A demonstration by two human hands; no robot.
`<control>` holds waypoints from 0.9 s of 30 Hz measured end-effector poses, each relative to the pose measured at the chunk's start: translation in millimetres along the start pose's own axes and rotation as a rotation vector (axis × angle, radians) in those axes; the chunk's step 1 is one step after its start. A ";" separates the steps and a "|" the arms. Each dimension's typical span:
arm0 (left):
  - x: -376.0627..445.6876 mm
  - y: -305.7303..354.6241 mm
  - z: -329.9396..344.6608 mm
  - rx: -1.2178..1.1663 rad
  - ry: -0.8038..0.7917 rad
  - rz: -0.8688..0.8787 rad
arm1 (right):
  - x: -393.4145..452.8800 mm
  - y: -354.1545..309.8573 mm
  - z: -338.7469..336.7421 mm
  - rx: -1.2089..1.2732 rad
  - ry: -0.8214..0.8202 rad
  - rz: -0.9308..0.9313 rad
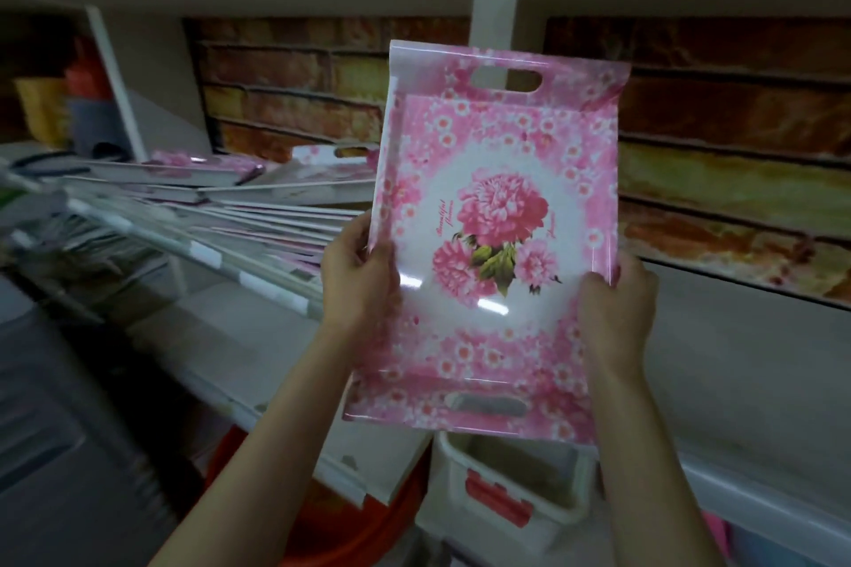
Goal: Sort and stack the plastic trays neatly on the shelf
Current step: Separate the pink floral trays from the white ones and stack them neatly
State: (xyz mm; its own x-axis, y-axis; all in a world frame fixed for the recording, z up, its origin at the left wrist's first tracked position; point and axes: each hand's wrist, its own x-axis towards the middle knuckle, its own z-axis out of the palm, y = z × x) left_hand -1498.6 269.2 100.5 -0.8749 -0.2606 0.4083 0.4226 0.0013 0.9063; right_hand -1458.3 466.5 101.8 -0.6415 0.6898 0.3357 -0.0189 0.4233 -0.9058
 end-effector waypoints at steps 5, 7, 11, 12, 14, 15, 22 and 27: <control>5.1 4.8 -82.0 0.014 0.073 -0.008 | -59.1 -31.2 40.4 0.024 -0.028 -0.018; 5.3 9.2 -124.7 0.028 0.103 -0.008 | -88.7 -48.0 63.0 0.049 -0.068 -0.024; 8.7 12.2 -223.4 0.095 0.207 -0.025 | -156.0 -87.2 114.2 0.071 -0.172 -0.074; 9.9 12.9 -248.0 0.114 0.229 -0.036 | -174.2 -97.3 128.5 0.081 -0.193 -0.086; 11.7 14.9 -292.6 0.136 0.269 -0.052 | -206.2 -115.6 156.0 0.110 -0.227 -0.104; 12.4 16.8 -312.0 0.142 0.286 -0.054 | -220.3 -123.0 169.4 0.119 -0.248 -0.105; 38.5 11.7 -413.0 0.154 0.403 -0.105 | -279.8 -163.3 259.0 0.088 -0.376 -0.130; 82.6 -18.0 -465.9 0.226 0.481 -0.114 | -294.4 -179.2 335.7 0.065 -0.477 -0.159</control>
State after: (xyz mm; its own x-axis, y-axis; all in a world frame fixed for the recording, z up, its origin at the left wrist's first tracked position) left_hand -1468.2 -202.1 67.2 -0.6830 -0.6835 0.2577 0.2233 0.1405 0.9646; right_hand -1523.6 -9.6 78.4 -0.9053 0.2685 0.3291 -0.1827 0.4533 -0.8724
